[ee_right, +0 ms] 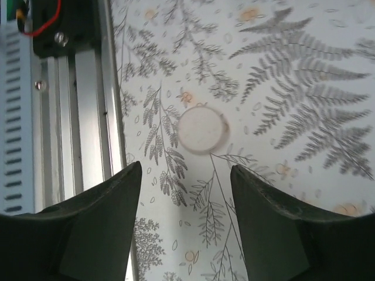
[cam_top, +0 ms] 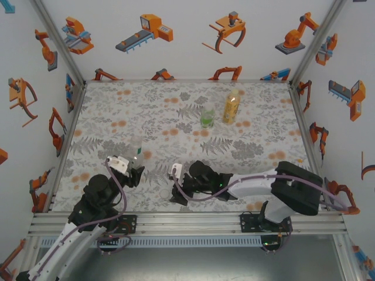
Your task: Screw on the bottle caps
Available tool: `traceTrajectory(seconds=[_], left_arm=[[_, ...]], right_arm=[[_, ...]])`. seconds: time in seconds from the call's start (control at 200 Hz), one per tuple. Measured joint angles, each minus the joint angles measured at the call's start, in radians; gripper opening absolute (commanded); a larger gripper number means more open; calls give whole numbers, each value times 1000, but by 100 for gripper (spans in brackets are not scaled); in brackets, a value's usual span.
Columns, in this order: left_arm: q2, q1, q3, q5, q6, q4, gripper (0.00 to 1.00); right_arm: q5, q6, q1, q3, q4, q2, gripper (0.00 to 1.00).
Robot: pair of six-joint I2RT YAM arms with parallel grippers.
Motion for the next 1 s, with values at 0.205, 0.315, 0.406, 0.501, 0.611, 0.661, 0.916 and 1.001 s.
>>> traceTrajectory(seconds=[0.205, 0.315, 0.406, 0.501, 0.611, 0.661, 0.916, 1.001], left_arm=[[0, 0, 0, -25, 0, -2, 0], [0, 0, 0, -26, 0, -6, 1], [0, 1, 0, -26, 0, -10, 2], [0, 1, 0, -25, 0, -15, 3], [0, 1, 0, -26, 0, -20, 7], [0, 1, 0, -26, 0, -21, 7], [0, 1, 0, -38, -1, -21, 11], [0, 1, 0, -44, -3, -22, 11]], right_arm=[[-90, -214, 0, 68, -63, 67, 65], [-114, -345, 0, 197, -227, 87, 65], [-121, -443, 0, 291, -358, 107, 64], [-133, -536, 0, 389, -519, 144, 61], [-135, -614, 0, 480, -670, 193, 60], [-135, -639, 0, 505, -718, 209, 59], [-135, -717, 1, 596, -875, 267, 55], [-135, -733, 5, 626, -897, 288, 55]])
